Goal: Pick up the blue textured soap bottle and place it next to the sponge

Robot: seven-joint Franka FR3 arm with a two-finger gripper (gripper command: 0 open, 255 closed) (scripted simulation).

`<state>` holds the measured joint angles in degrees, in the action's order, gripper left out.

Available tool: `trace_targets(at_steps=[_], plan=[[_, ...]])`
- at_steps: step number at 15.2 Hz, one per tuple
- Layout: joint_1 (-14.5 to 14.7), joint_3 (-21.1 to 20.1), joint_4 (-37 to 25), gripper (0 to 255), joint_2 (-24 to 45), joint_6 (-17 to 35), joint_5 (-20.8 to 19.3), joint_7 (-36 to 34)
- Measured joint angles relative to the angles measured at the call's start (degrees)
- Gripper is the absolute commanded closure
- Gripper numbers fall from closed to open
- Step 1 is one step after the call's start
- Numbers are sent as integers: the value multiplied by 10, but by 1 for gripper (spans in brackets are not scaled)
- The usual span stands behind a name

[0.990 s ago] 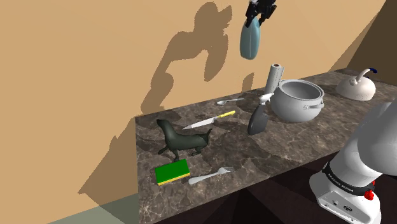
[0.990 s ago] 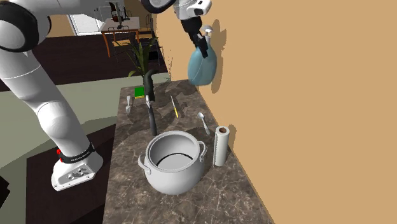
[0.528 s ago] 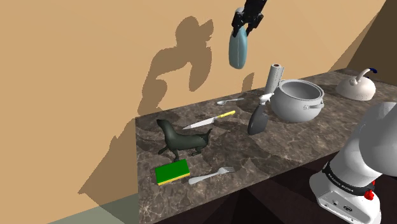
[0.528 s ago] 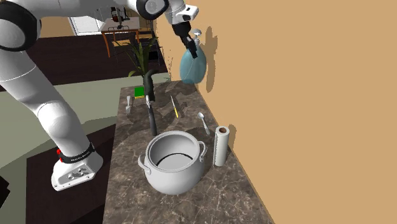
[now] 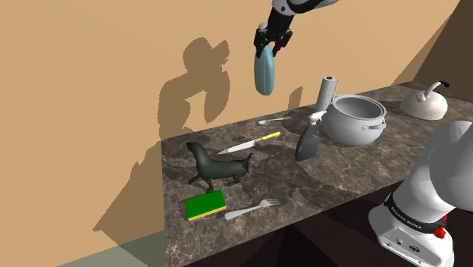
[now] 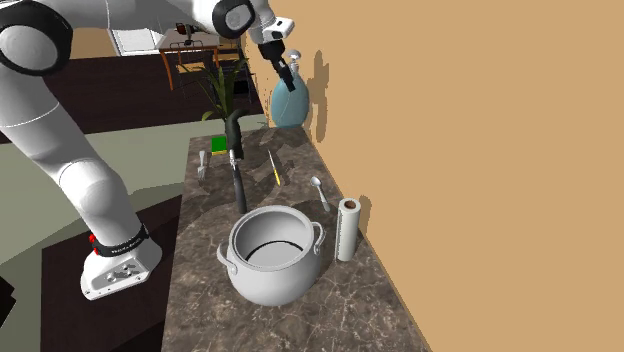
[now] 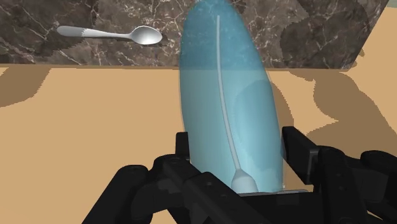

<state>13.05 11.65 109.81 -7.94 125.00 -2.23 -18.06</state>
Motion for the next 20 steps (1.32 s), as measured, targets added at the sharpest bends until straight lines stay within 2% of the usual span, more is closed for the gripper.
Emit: trace_targets(at_steps=[10,20], plan=[[48,-70,3,255,52,47,-44,-143],[106,-122,-73,255,156,58,-98,-283]])
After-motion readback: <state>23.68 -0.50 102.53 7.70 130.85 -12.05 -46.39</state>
